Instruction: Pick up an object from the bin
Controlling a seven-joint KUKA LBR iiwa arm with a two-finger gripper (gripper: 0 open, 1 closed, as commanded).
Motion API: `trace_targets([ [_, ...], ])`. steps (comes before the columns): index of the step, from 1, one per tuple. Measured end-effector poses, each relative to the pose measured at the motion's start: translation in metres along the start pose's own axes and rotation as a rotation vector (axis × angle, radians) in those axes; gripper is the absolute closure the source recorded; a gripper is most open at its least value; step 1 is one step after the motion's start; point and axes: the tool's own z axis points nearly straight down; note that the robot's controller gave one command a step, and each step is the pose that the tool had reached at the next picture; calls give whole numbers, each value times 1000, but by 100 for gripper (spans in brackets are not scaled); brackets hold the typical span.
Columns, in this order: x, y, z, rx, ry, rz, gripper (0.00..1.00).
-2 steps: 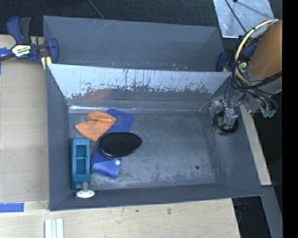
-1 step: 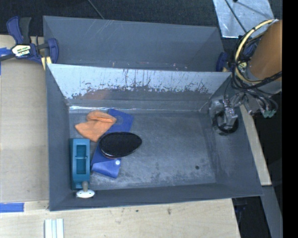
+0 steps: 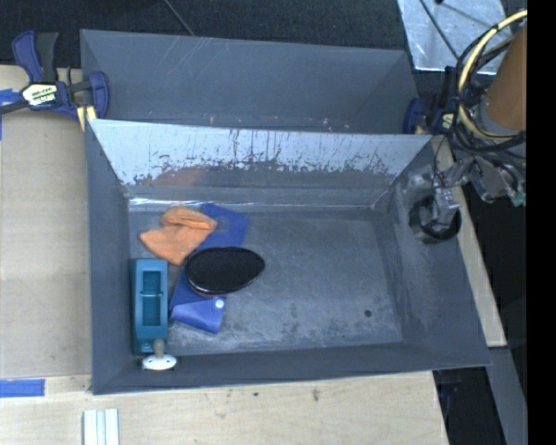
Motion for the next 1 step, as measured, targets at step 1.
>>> trace_targets([
  [1, 3, 11, -69, 1, -2, -15, 100],
])
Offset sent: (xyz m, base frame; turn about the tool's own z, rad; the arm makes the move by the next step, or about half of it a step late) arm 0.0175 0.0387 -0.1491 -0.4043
